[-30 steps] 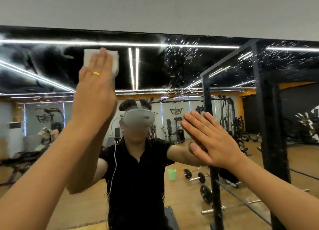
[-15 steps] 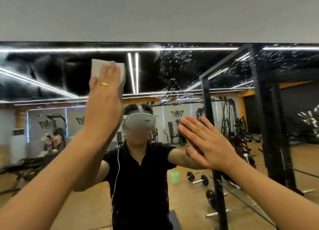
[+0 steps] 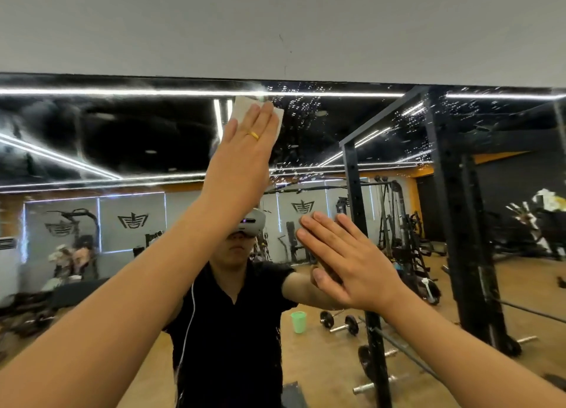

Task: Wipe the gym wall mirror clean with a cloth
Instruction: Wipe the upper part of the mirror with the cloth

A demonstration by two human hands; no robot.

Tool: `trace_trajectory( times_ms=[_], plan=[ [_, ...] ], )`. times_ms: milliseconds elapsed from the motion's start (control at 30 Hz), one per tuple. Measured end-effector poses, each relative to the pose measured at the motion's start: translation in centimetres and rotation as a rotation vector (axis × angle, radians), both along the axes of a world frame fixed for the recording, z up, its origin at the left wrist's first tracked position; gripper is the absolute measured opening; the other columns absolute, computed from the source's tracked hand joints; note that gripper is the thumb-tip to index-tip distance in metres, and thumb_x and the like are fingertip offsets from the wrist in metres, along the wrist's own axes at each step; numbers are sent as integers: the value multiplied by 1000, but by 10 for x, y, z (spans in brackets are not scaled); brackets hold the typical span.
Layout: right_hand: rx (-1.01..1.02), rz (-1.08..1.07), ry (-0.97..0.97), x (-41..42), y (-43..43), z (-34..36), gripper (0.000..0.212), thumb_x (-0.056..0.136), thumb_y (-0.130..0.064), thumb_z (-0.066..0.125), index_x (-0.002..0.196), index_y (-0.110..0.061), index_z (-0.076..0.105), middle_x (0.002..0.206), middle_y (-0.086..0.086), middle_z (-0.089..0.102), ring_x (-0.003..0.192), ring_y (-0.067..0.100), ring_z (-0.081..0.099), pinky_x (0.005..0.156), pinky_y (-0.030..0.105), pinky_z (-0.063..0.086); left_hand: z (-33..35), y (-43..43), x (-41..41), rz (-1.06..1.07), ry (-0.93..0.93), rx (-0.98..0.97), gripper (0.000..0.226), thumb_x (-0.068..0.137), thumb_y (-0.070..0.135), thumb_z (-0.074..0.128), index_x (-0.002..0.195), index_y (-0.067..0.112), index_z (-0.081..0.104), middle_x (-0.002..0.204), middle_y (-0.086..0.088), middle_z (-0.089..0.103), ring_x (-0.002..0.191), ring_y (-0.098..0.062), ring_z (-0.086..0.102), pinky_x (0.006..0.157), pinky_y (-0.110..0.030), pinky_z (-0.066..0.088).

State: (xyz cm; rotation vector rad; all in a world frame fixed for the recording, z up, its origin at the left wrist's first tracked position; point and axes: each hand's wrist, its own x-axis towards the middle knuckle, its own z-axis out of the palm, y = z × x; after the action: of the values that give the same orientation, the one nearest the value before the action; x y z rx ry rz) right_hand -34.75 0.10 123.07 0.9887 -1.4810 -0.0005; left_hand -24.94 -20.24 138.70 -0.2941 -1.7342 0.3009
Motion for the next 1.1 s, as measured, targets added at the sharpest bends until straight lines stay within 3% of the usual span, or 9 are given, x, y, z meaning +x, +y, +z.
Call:
trace_trajectory(
  times_ms=[333, 567, 667, 867, 1100],
  plan=[
    [-20, 43, 13, 0, 0, 1, 64, 99, -35, 49, 158, -12, 37, 168, 9, 29, 157, 25, 23, 128, 49, 18, 61, 18, -10, 37, 37, 85, 67, 103, 3, 37, 165, 10, 12, 173, -10, 5, 160, -27, 2, 128, -46, 1],
    [-15, 25, 10, 1, -2, 1, 64, 100, -34, 50, 159, -12, 36, 168, 9, 27, 157, 25, 21, 128, 51, 18, -32, -9, -10, 50, 93, -34, 68, 98, 9, 42, 163, 6, 20, 171, -13, 19, 158, -28, 14, 127, -44, 4],
    [-15, 9, 2, 2, -3, 1, 65, 100, -35, 49, 159, -11, 36, 169, 9, 25, 158, 25, 20, 128, 52, 18, -4, -1, -9, 74, 90, -26, 68, 101, 10, 43, 164, 7, 18, 171, -13, 18, 159, -28, 13, 127, -47, 7],
    [-12, 11, -26, 3, 0, 1, 64, 101, -35, 47, 159, -11, 36, 169, 10, 25, 158, 25, 19, 128, 52, 17, 49, 27, -14, 70, 14, 34, 67, 104, 5, 33, 166, 10, 7, 174, -9, 2, 160, -26, 0, 127, -44, -3],
    [-13, 20, -42, 5, 1, -2, 64, 101, -34, 48, 158, -10, 36, 168, 10, 26, 158, 25, 19, 128, 52, 18, -46, 3, -7, 6, 57, -43, 65, 98, 8, 42, 160, 2, 26, 168, -16, 26, 156, -31, 22, 125, -49, 19]
  ],
)
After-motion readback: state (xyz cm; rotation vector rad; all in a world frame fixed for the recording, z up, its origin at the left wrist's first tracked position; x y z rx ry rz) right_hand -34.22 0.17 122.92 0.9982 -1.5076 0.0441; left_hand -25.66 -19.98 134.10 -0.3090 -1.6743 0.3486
